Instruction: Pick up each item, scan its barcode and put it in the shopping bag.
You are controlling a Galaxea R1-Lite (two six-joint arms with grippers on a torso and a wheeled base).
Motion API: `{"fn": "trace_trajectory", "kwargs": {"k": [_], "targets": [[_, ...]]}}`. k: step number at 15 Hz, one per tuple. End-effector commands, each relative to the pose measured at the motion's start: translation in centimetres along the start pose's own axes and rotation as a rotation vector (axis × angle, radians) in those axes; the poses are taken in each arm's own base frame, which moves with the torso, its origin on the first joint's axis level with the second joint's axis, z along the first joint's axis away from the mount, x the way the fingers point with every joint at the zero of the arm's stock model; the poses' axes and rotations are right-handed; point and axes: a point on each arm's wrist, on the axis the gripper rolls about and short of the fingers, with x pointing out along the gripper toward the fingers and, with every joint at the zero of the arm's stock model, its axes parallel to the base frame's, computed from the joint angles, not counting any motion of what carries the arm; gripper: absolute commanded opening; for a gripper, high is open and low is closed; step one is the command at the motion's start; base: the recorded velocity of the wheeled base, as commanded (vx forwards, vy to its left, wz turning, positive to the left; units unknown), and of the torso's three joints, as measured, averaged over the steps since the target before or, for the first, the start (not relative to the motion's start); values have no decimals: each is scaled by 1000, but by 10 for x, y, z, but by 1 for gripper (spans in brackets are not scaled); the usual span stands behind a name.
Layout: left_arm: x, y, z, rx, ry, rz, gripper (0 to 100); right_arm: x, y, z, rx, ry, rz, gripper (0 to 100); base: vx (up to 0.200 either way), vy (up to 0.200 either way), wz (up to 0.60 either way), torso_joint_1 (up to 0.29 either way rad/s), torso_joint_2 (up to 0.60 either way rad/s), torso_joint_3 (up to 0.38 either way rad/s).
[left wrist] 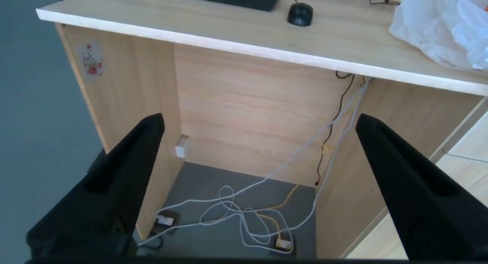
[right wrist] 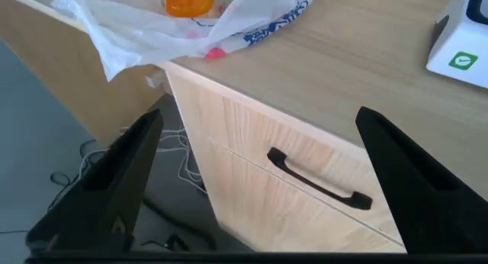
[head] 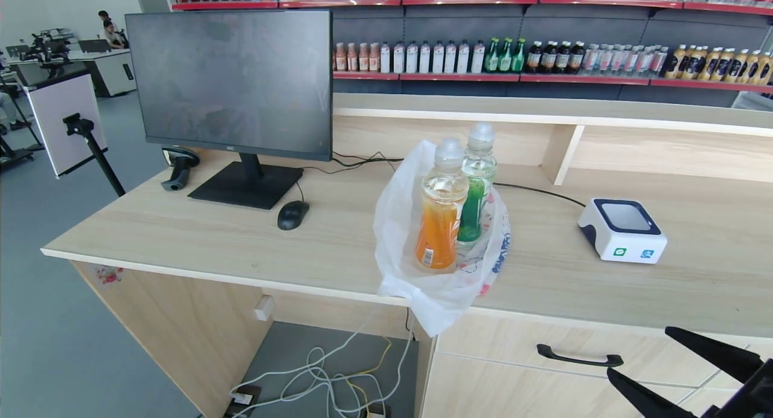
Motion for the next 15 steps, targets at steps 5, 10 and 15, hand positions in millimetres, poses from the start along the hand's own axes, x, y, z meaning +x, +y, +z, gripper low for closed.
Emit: {"fn": "trace_trajectory", "kwargs": {"k": [5,10,15], "targets": [[0,0,0,-1,0,1,100,-99,-2,-63,-63,-116,48,100,0,0,0,0,0,0],[0,0,0,-1,0,1,100,-98,-1,-69,52,-79,68,100,0,0,0,0,0,0],[0,0,0,-1,0,1,100,-93,2,-68,85,8,-298,100,0,0,0,0,0,0]]}}
